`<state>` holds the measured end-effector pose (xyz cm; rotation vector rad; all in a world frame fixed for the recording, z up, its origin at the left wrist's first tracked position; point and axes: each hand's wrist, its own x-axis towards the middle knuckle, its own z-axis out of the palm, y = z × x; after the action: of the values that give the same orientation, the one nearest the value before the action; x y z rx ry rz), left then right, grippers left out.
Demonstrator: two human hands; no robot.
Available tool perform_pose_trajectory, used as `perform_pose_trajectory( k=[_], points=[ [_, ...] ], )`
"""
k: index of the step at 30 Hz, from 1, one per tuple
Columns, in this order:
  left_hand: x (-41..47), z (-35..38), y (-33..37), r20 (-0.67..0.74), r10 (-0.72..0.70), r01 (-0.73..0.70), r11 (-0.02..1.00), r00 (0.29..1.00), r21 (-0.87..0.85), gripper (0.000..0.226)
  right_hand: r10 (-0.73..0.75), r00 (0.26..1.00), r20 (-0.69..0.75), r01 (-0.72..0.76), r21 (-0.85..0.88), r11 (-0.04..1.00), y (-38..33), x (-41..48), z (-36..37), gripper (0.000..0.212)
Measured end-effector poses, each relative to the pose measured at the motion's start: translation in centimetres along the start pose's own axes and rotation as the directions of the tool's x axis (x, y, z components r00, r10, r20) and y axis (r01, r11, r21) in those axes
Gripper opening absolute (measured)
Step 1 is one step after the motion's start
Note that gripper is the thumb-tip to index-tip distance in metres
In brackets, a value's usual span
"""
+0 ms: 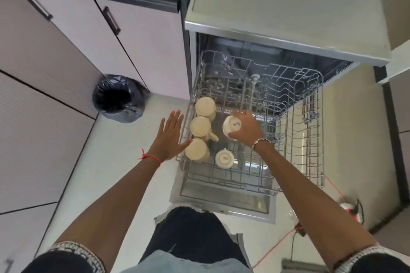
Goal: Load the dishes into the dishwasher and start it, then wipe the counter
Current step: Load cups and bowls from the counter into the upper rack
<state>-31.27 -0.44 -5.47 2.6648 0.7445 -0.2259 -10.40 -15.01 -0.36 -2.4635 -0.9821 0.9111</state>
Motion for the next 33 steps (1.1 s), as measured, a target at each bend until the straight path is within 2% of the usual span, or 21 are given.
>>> perform_pose_trajectory(
  k=[6,14,20,25,33],
  points=[
    [1.8,3.4,0.1,0.086,0.01,-0.007,0.999,0.996,-0.033,0.093,-0.039,0.993,0.108,0.041,-0.019,0.999,3.8,2.9,3.1,0.073],
    [3.9,5.4,-1.1,0.085,-0.021,0.025,0.998,0.996,-0.05,0.087,-0.039,0.955,0.295,0.054,-0.045,0.998,6.1,6.8,6.7,0.074],
    [4.1,6.2,-1.5,0.096,-0.021,0.026,0.998,0.995,-0.057,0.08,-0.039,0.945,0.324,0.071,-0.087,0.994,6.9,7.9,8.0,0.07],
    [4.1,6.6,-1.4,0.095,-0.039,0.045,0.997,0.995,-0.064,0.08,-0.054,0.955,0.292,0.086,-0.096,0.992,7.4,8.3,8.5,0.067],
    [4.1,6.6,-1.6,0.096,-0.042,0.05,0.995,0.995,-0.087,0.08,-0.038,0.942,0.334,0.109,-0.195,0.975,8.5,8.4,9.5,0.077]
  ],
)
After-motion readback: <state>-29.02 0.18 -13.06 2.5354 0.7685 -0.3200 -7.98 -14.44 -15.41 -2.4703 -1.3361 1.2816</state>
